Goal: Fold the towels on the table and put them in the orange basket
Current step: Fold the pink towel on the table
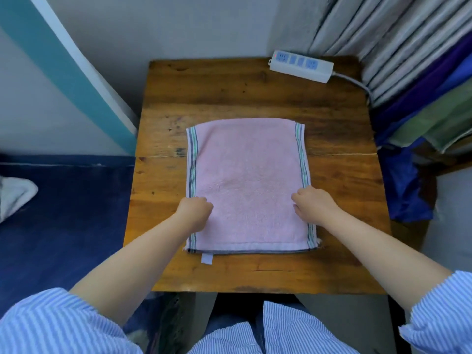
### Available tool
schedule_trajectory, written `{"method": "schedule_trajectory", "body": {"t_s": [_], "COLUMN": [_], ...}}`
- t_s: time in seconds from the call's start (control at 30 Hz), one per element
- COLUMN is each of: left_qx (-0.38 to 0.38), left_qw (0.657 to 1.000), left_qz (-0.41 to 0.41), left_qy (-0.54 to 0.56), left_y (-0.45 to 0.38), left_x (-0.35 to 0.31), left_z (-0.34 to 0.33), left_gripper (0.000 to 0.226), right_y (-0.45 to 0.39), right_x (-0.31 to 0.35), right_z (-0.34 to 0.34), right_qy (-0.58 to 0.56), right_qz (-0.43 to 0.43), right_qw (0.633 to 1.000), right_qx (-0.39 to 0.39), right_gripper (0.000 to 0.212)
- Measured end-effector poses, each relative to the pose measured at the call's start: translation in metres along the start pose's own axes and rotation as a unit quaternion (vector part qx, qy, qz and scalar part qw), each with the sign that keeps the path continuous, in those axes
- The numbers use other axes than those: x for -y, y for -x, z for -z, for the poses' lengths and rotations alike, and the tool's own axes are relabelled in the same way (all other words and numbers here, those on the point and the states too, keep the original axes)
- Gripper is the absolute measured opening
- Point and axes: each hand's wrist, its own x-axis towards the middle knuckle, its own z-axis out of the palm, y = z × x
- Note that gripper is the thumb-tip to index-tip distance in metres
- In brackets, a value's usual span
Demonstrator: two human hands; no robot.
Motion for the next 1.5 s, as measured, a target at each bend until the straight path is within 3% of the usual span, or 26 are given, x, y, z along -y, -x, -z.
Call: {"method": "schedule_trajectory", "body": {"t_s": [0.27,0.37,0.47,0.67,0.8,0.97,1.03,1.17,1.3,1.37,1.43,1.5], "left_qx": [-0.146,-0.169,-0.184,-0.093,-0.168,-0.228,-0.245,-0.282,-0.264,-0.258,-0.296,-0.343], "left_qw": [0.977,0.972,0.950,0.939,0.873,0.757,0.725,0.656,0.624,0.631,0.691,0.766], "left_qz": [0.132,0.149,0.221,0.290,0.329,0.389,0.400,0.394,0.429,0.444,0.436,0.333], "left_qy": [0.082,0.069,0.121,0.161,0.318,0.474,0.505,0.579,0.597,0.582,0.495,0.430], "left_y": [-0.076,-0.101,-0.125,-0.149,-0.160,-0.168,-0.171,-0.183,-0.190,-0.190,-0.185,-0.180], "left_x": [0.040,0.052,0.067,0.090,0.094,0.096,0.097,0.104,0.110,0.111,0.107,0.090], "left_z": [0.074,0.082,0.082,0.068,0.069,0.069,0.062,0.057,0.066,0.071,0.074,0.073], "left_gripper": [0.028,0.029,0.030,0.043,0.026,0.024,0.022,0.021,0.021,0.027,0.034,0.035], "right_y": [-0.079,-0.104,-0.129,-0.152,-0.161,-0.163,-0.163,-0.168,-0.173,-0.172,-0.169,-0.167], "right_x": [-0.047,-0.063,-0.075,-0.079,-0.084,-0.096,-0.097,-0.093,-0.086,-0.077,-0.062,-0.040], "right_z": [0.047,0.051,0.052,0.048,0.047,0.038,0.035,0.029,0.034,0.038,0.040,0.040], "right_qy": [-0.111,-0.073,-0.099,-0.133,-0.225,-0.421,-0.412,-0.299,-0.298,-0.297,-0.287,-0.274], "right_qz": [-0.123,-0.156,-0.220,-0.242,-0.257,-0.334,-0.343,-0.331,-0.403,-0.419,-0.391,-0.300], "right_qw": [0.967,0.964,0.949,0.948,0.924,0.812,0.810,0.862,0.836,0.825,0.835,0.869], "right_qx": [-0.195,-0.204,-0.200,-0.157,-0.171,-0.229,-0.235,-0.239,-0.224,-0.235,-0.260,-0.283], "right_gripper": [0.017,0.017,0.022,0.026,0.021,0.019,0.019,0.024,0.029,0.031,0.035,0.040]}}
